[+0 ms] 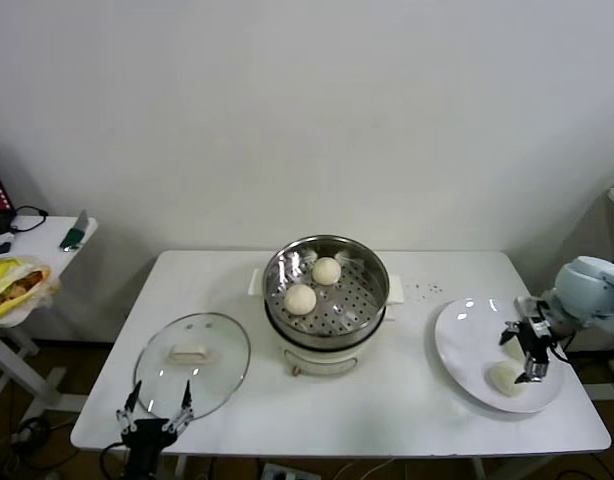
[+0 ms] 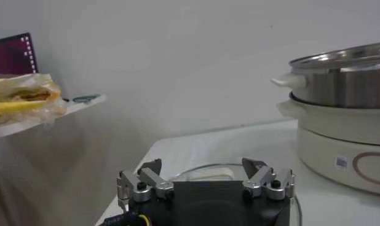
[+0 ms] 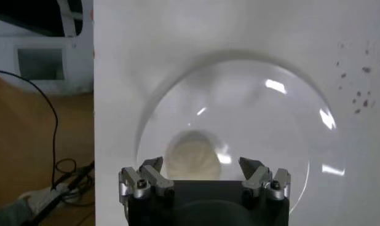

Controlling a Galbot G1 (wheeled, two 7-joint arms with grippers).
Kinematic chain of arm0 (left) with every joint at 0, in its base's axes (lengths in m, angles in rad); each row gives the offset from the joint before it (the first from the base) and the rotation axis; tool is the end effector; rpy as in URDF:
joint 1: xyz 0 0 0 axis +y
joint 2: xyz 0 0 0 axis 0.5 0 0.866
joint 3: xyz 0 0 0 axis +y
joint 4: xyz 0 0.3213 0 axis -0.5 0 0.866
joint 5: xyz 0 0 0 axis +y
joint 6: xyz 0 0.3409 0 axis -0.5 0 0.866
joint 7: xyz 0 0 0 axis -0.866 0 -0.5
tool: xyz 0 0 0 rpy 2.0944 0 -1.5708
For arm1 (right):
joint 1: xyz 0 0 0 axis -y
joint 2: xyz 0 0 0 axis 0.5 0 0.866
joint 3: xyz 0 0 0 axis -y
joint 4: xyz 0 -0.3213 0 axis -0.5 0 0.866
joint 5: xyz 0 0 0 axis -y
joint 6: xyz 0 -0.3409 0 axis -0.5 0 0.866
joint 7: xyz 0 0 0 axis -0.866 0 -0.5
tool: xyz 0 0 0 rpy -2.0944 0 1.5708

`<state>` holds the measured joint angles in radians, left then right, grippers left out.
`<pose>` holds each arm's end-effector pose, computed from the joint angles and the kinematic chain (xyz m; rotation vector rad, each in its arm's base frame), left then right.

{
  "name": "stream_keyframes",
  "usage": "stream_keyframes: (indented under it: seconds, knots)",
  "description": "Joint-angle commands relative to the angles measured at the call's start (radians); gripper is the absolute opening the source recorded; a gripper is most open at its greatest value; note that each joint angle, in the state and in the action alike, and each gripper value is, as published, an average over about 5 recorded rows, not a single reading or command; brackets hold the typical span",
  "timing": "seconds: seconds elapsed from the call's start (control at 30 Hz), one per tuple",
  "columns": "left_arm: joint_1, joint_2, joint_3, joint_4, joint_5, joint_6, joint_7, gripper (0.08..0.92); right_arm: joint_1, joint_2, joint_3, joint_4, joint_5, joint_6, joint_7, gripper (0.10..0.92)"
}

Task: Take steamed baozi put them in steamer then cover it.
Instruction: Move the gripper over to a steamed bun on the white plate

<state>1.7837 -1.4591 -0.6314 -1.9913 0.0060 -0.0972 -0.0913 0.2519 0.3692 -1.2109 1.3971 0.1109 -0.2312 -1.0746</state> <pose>0.1101 0.0536 -0.3391 0.1638 -2.9217 -0.2491 0.4151 -0.2350 -0.1724 1.1611 -1.2922 1.1893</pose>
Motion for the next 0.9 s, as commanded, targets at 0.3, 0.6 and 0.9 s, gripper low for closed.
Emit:
stream_keyframes:
  seconds: [0.3, 0.6, 0.9]
  knots:
    - [0.009, -0.006, -0.004, -0.006, -0.001, 0.011, -0.004, 0.823, -0.233, 0.077, 0.172, -0.153, -0.136, 0.023, 0.006, 0.823]
    - [0.004, -0.011, 0.0, -0.008, -0.006, 0.024, -0.004, 0.823, -0.233, 0.137, 0.166, -0.179, -0.134, 0.029, 0.008, 0.823]
    - [0.002, -0.013, 0.009, -0.011, 0.002, 0.029, -0.004, 0.823, -0.208, 0.135, 0.124, -0.168, -0.125, 0.033, 0.001, 0.789]
